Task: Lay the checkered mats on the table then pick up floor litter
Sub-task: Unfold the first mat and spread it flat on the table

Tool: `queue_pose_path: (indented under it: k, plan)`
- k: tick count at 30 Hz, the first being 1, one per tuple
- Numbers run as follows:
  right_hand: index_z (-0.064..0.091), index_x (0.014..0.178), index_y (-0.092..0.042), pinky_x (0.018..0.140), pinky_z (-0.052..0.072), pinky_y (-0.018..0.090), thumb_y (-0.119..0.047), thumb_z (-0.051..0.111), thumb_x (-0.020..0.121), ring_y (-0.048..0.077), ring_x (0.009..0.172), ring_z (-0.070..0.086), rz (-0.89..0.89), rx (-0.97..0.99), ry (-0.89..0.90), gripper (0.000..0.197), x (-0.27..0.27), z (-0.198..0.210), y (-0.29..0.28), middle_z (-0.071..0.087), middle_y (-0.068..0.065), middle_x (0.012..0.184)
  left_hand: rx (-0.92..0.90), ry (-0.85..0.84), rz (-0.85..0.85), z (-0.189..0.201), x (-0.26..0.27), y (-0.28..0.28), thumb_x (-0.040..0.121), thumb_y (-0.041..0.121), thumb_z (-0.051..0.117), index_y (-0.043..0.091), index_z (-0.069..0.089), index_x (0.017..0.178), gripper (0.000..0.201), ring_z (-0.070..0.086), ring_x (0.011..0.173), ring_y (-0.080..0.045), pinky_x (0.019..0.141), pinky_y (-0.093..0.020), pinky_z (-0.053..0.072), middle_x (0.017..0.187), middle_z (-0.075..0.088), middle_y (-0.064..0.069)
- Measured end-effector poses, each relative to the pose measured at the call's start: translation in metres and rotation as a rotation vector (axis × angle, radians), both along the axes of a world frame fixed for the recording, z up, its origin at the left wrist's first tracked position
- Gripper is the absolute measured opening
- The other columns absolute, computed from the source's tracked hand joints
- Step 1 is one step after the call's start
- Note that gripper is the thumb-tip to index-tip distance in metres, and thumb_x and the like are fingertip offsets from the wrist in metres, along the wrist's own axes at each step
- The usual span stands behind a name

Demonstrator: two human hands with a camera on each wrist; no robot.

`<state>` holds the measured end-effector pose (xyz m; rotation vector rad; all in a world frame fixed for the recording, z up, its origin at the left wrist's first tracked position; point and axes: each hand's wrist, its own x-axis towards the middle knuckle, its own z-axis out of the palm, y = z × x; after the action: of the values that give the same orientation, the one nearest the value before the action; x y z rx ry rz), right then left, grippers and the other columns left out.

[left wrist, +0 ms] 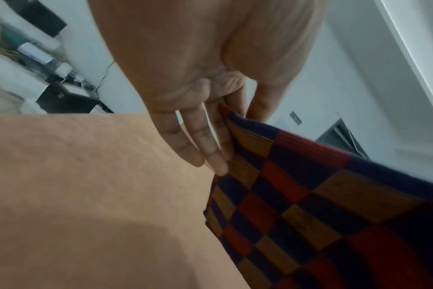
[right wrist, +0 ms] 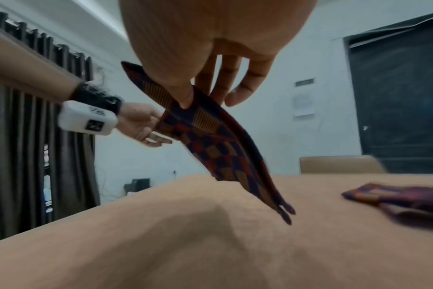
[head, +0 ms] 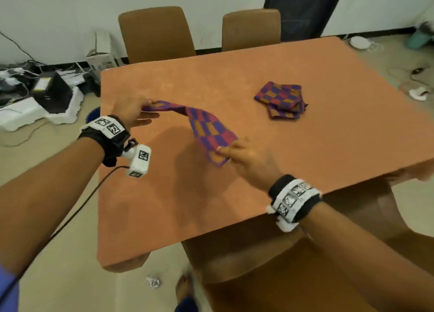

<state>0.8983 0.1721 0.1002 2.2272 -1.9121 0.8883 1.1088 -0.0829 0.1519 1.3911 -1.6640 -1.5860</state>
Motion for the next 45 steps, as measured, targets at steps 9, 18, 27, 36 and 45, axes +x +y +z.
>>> queue_pose_path:
  k: [9, 18, 27, 36, 45]
  plan:
    - [0.066, 0.113, -0.020, 0.053, 0.049, 0.040, -0.018, 0.059, 0.087, 0.031, 0.073, 0.058, 0.223, 0.539, 0.053, 0.027, 0.204, -0.097, -0.033, 0.054, 0.008, 0.090, -0.418, -0.703, -0.394, -0.104, 0.097, -0.060, 0.079, -0.010, 0.047, 0.013, 0.073, 0.101, 0.041, 0.058, 0.112, -0.035, 0.096, -0.044, 0.049, 0.119, 0.067, -0.014]
    - [0.059, 0.123, -0.022, 0.083, 0.052, 0.044, -0.048, 0.051, 0.088, 0.026, 0.103, 0.059, -0.142, 0.610, -0.224, 0.045, 0.182, -0.100, -0.067, 0.062, 0.003, 0.111, -0.568, -0.679, -0.413, -0.132, 0.142, -0.038, 0.075, 0.012, 0.063, 0.007, 0.066, 0.117, 0.042, 0.055, 0.113, -0.041, 0.096, -0.047, 0.045, 0.127, 0.057, -0.023]
    - [0.064, 0.095, -0.014, 0.061, 0.043, 0.027, -0.044, 0.070, 0.083, 0.019, 0.078, 0.060, -0.588, 0.757, -0.545, 0.033, 0.112, -0.098, -0.124, 0.064, -0.001, 0.086, -0.511, -0.795, -0.544, -0.169, 0.158, 0.067, 0.088, 0.038, 0.059, 0.021, 0.039, 0.144, 0.062, 0.019, 0.146, -0.030, 0.117, -0.046, 0.020, 0.157, 0.024, -0.011]
    - [0.051, 0.077, -0.019, 0.051, 0.034, 0.023, -0.024, 0.066, 0.086, 0.007, 0.057, 0.046, -0.549, 0.631, -0.620, 0.018, 0.117, -0.096, -0.129, 0.049, -0.008, 0.063, -0.536, -0.849, -0.476, -0.166, 0.149, 0.077, 0.084, 0.052, 0.056, 0.026, 0.035, 0.145, 0.069, 0.018, 0.145, -0.029, 0.115, -0.052, 0.025, 0.156, 0.028, -0.008]
    - [0.063, 0.101, -0.021, 0.071, 0.037, 0.026, -0.026, 0.070, 0.084, 0.016, 0.085, 0.055, -0.565, 0.643, -0.414, 0.020, 0.023, -0.064, -0.094, 0.061, -0.002, 0.090, -0.623, -0.762, -0.416, -0.142, 0.099, 0.150, 0.073, 0.066, 0.050, 0.028, 0.046, 0.135, 0.073, 0.016, 0.146, -0.026, 0.109, -0.052, 0.030, 0.153, 0.031, -0.006]
